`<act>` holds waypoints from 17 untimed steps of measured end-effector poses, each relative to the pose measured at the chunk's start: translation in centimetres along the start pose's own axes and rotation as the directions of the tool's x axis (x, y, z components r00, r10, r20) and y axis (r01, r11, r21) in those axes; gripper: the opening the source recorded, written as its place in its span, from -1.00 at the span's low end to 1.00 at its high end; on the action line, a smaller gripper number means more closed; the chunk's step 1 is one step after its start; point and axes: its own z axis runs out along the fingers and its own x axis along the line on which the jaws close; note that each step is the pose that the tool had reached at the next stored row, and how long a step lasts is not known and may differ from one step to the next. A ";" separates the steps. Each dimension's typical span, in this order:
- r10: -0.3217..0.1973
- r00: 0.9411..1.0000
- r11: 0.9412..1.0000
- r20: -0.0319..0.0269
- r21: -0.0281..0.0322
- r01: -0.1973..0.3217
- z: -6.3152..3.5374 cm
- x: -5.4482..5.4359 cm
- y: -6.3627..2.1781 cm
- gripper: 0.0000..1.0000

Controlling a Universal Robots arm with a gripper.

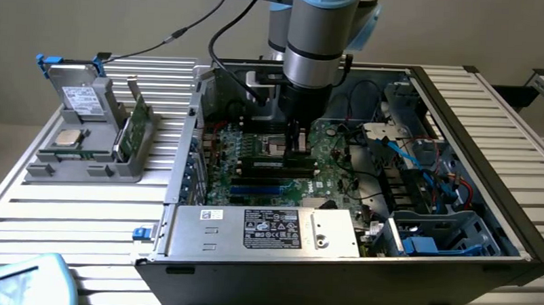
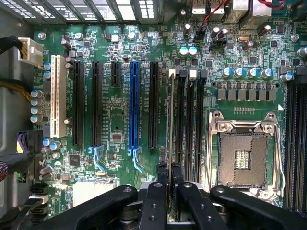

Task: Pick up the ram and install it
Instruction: 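Insert the ram into the slot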

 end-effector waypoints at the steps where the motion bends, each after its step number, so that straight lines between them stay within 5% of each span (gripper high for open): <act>1: -0.001 1.000 1.000 0.000 0.000 0.001 0.03 0.0 0.00 -0.73; 17: -0.007 1.000 1.000 -0.005 0.000 0.007 0.44 -0.3 -0.03 -0.73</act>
